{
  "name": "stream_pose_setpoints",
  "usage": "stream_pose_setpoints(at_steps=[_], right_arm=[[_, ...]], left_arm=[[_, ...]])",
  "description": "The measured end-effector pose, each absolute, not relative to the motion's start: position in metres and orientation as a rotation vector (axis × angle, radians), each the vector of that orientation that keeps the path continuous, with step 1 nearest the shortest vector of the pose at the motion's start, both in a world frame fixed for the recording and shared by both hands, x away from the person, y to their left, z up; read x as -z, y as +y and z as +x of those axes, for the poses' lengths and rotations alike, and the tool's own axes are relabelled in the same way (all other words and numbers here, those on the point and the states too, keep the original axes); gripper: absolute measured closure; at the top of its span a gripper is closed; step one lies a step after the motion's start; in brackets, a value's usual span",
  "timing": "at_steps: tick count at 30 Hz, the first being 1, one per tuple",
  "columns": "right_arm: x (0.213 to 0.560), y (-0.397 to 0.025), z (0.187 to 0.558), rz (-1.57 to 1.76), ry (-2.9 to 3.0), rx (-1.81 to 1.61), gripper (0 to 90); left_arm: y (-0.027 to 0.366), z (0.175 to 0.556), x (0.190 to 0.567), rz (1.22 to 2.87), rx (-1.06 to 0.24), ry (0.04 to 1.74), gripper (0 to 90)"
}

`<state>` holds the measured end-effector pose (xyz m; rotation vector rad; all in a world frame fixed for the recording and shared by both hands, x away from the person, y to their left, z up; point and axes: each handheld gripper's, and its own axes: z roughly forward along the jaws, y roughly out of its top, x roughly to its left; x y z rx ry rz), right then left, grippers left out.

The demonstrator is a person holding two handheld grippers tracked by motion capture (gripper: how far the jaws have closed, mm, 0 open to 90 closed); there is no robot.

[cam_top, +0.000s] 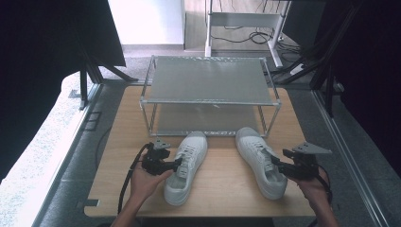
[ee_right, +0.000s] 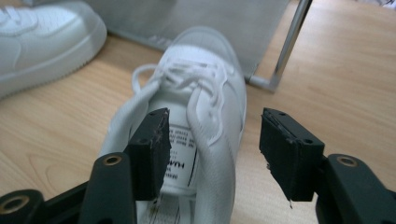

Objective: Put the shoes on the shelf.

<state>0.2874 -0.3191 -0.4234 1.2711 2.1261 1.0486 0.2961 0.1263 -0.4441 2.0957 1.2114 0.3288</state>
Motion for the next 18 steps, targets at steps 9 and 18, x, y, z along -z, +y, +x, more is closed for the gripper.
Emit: stream_pose_setpoints(at_steps=[9,18], right_arm=[[0.438,-0.311,0.309,1.304,2.18,-0.941,48.6],[0.447,-0.298,0.327,1.25,2.204,-0.729,54.4]], left_arm=[[0.112,0.307,0.452,2.183,-0.36,1.23,53.9],[0.107,0.315,0.454,2.206,-0.355,1.264,57.5]])
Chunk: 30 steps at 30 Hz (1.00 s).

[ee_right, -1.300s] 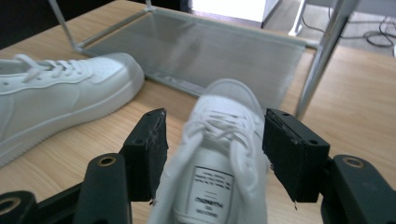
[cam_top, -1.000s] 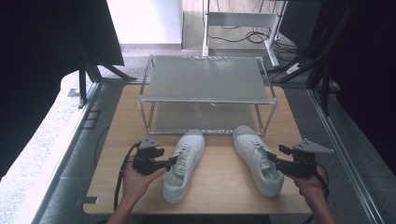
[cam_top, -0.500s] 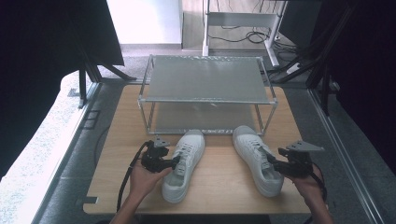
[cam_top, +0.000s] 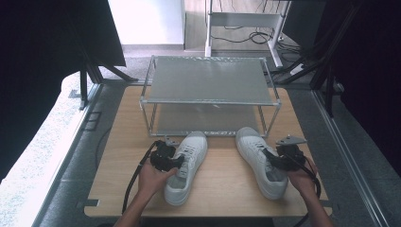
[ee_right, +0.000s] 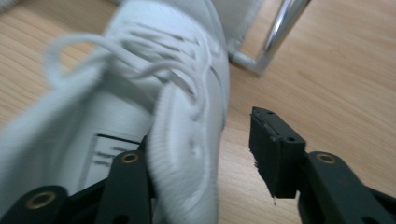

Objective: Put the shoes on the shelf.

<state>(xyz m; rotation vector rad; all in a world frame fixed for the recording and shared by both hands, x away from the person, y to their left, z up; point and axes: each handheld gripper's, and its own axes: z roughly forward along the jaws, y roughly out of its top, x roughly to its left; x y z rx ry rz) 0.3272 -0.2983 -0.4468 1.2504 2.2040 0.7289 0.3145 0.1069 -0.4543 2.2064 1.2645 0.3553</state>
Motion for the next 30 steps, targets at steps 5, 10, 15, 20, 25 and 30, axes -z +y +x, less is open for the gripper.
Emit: stream_pose_setpoints(at_steps=[5,10,15,20,25,30], right_arm=[[0.455,-0.301,0.337,1.295,2.233,-0.703,59.3],[0.462,-0.297,0.346,1.324,2.269,-0.658,72.2],[0.465,-0.296,0.349,1.349,2.259,-0.647,78.4],[0.466,-0.304,0.349,1.401,2.231,-0.698,84.8],[0.467,-0.307,0.349,1.422,2.223,-0.723,86.7],[0.467,-0.311,0.35,1.443,2.225,-0.753,86.6]], left_arm=[[0.106,0.318,0.457,2.206,-0.321,1.269,65.6],[0.11,0.32,0.458,2.186,-0.297,1.282,70.8],[0.119,0.321,0.461,2.142,-0.26,1.285,74.8],[0.121,0.32,0.463,2.12,-0.257,1.296,78.1],[0.131,0.321,0.465,2.062,-0.215,1.31,79.5],[0.143,0.323,0.468,1.995,-0.154,1.321,80.4]])
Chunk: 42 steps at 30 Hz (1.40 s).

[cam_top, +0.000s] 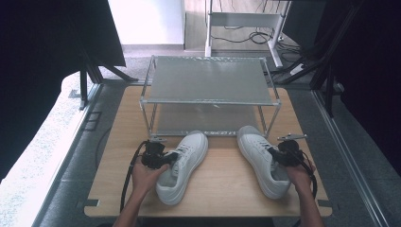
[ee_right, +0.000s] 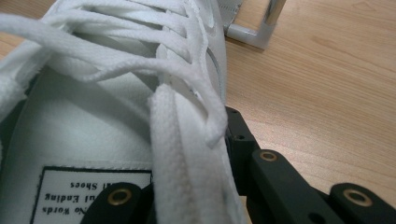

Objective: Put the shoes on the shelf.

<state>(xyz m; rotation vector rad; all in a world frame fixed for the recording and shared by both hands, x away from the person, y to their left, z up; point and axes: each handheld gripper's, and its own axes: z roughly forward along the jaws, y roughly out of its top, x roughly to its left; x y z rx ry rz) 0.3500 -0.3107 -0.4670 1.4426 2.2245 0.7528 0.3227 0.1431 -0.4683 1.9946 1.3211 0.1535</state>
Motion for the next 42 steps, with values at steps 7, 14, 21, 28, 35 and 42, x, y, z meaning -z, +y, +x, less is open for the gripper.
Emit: stream_pose_setpoints(at_steps=[7,14,21,28,35,42], right_arm=[[0.468,-0.316,0.351,1.467,2.225,-0.792,86.5],[0.467,-0.314,0.35,1.456,2.222,-0.789,87.1],[0.467,-0.319,0.35,1.481,2.212,-0.853,87.3],[0.466,-0.322,0.348,1.493,2.204,-0.924,87.6],[0.46,-0.329,0.343,1.514,2.164,-1.06,87.6],[0.456,-0.339,0.333,1.535,2.134,-1.272,87.6]], left_arm=[[0.156,0.324,0.473,1.927,-0.101,1.332,81.4],[0.157,0.323,0.473,1.922,-0.116,1.322,84.1],[0.161,0.325,0.474,1.896,-0.086,1.338,84.6],[0.169,0.326,0.476,1.822,-0.042,1.348,84.5],[0.181,0.322,0.471,1.703,0.0,1.32,84.3],[0.194,0.312,0.462,1.58,0.076,1.261,84.1]])
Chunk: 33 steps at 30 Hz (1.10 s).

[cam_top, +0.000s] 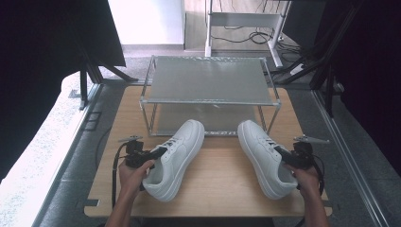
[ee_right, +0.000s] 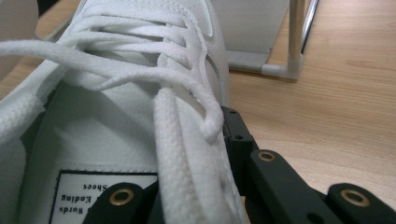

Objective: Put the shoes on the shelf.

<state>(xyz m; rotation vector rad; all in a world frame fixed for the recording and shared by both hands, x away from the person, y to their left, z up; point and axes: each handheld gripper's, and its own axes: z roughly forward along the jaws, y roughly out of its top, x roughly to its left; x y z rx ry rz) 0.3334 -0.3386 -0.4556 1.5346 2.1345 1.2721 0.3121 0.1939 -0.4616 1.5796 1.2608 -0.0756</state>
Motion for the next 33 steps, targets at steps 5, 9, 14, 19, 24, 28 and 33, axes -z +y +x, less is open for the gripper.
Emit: stream_pose_setpoints(at_steps=[5,9,14,19,24,28,33], right_arm=[[0.455,-0.34,0.331,1.536,2.128,-1.32,87.5],[0.453,-0.34,0.329,1.545,2.117,-1.371,87.5],[0.441,-0.338,0.324,1.5,2.118,-1.44,87.5],[0.437,-0.337,0.322,1.489,2.107,-1.499,87.5],[0.43,-0.333,0.319,1.457,2.106,-1.52,87.5],[0.426,-0.331,0.318,1.437,2.106,-1.533,87.4],[0.423,-0.33,0.316,1.428,2.097,-1.549,87.5]], left_arm=[[0.197,0.308,0.457,1.515,0.071,1.247,84.3],[0.201,0.306,0.454,1.481,0.074,1.238,84.2],[0.207,0.303,0.449,1.437,0.088,1.207,84.2],[0.21,0.301,0.446,1.41,0.092,1.176,84.2],[0.214,0.299,0.442,1.354,0.113,1.143,84.1],[0.216,0.297,0.439,1.336,0.096,1.145,84.2],[0.221,0.296,0.438,1.313,0.083,1.146,84.1]])
